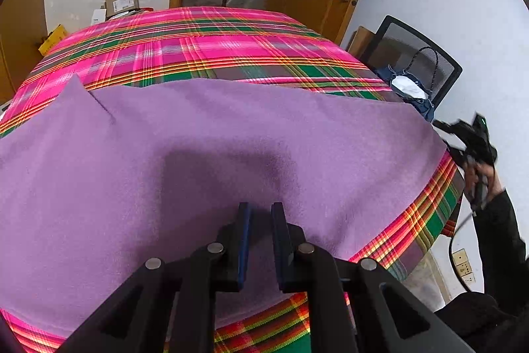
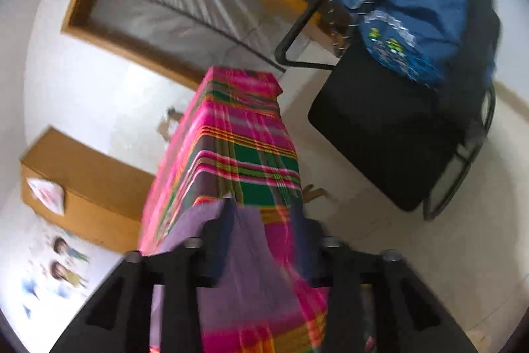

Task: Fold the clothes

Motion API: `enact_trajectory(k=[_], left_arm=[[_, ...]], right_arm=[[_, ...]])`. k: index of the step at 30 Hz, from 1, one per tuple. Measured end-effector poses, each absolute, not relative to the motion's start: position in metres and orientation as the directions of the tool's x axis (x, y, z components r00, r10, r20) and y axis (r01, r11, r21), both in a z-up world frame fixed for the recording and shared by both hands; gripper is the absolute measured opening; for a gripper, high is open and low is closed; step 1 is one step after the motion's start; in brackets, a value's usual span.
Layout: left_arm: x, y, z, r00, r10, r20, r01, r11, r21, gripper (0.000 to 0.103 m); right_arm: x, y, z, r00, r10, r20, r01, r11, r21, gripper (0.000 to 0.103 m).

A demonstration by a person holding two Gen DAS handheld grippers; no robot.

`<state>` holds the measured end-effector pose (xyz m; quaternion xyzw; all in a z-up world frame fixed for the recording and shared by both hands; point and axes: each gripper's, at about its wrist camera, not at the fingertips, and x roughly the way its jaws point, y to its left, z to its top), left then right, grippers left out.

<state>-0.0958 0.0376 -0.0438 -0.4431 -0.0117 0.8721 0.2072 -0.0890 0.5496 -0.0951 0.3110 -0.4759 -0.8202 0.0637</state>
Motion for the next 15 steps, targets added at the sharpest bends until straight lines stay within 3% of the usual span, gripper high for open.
enact_trajectory(k=[9,10,12,15], left_arm=[[-0.099,0.040,-0.043,-0.512,0.373,-0.774,-0.361,-0.911,-0.200,0.012],[-0.099,0.039,-0.043,-0.512,0.375,-0.773,-0.361,-0.910,-0.203,0.012],[-0.098,0.039,-0.044,-0.512,0.380,-0.771,-0.359,-0.909,-0.209,0.012],[-0.095,0.038,-0.044,-0.516,0.384,-0.766,-0.358,-0.909,-0.214,0.012]], right_arm=[[-0.057,0.531,-0.118,-0.798,-0.511,-0.319,-0.134,-0.366,0.921,0.042],[-0.060,0.528,-0.116,-0.794,-0.519,-0.317,-0.128,-0.367,0.921,0.040],[-0.067,0.523,-0.113,-0.785,-0.512,-0.348,-0.133,-0.408,0.903,0.006],[-0.064,0.524,-0.106,-0.799,-0.467,-0.379,-0.147,-0.460,0.876,0.005]])
